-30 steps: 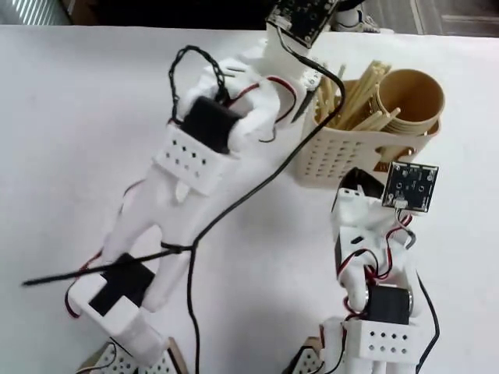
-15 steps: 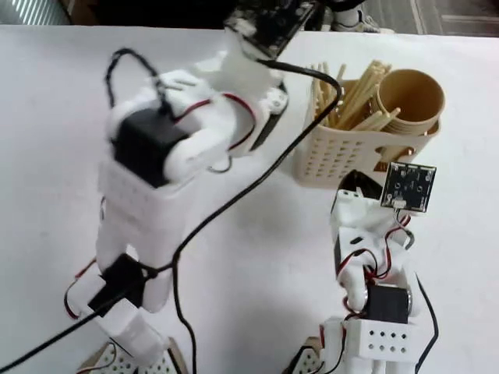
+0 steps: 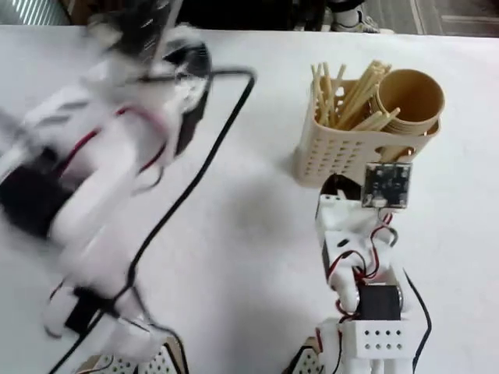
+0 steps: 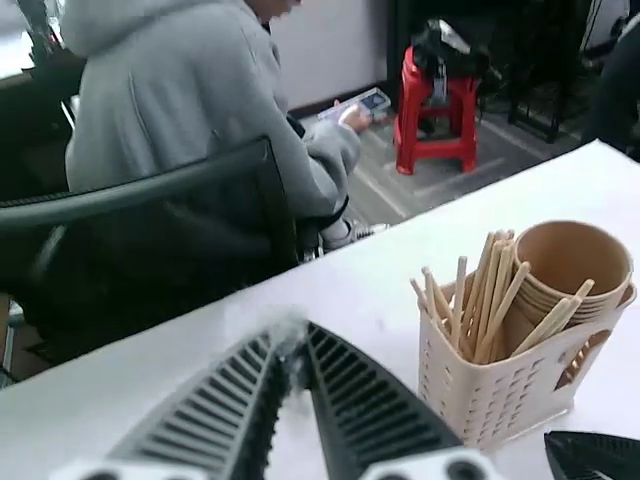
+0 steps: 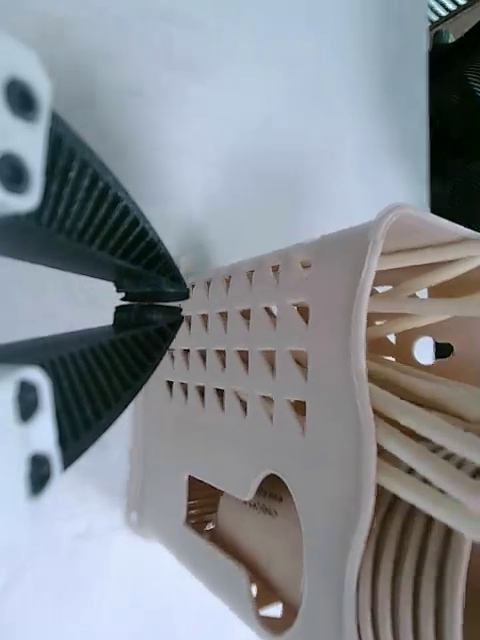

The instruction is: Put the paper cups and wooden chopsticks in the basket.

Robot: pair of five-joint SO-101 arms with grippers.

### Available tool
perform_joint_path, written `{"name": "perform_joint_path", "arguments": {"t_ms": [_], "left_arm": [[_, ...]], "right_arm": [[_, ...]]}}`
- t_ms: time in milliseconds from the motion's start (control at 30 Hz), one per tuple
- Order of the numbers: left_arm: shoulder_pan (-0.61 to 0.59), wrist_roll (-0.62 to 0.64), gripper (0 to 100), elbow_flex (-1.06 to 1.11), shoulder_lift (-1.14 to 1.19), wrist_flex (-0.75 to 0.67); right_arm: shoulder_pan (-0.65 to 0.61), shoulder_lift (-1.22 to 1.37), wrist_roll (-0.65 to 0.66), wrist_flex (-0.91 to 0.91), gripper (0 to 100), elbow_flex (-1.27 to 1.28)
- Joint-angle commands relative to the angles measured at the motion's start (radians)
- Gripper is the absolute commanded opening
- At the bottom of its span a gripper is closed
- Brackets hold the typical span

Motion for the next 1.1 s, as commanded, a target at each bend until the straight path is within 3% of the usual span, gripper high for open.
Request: {"name": "perform_joint_path", "arguments": {"t_ms": [0,233,533,800,1067], "left_arm": [[-0.002,0.011,2,0.104,-0.179,0.003],[-0.012,-0.040,2,0.624,-0.618,-0.035],[-0.019,-0.043,2,1.390,-1.208,-0.270],[-0.246,-0.106,2,1.990,-1.633,-0.522],[-0.352,-0.118,2,2.357,-1.762,-0.612]], "right_arm": [[-0.027,-0.013,0.018,-0.012,1.8,-0.006],[-0.056,-0.013,0.025,-0.012,1.8,0.015],[-0.061,-0.013,0.026,-0.015,2.0,0.015],[-0.104,-0.015,0.023,0.016,2.0,0.034],[-0.125,-0.015,0.026,0.059,1.8,0.115]]}}
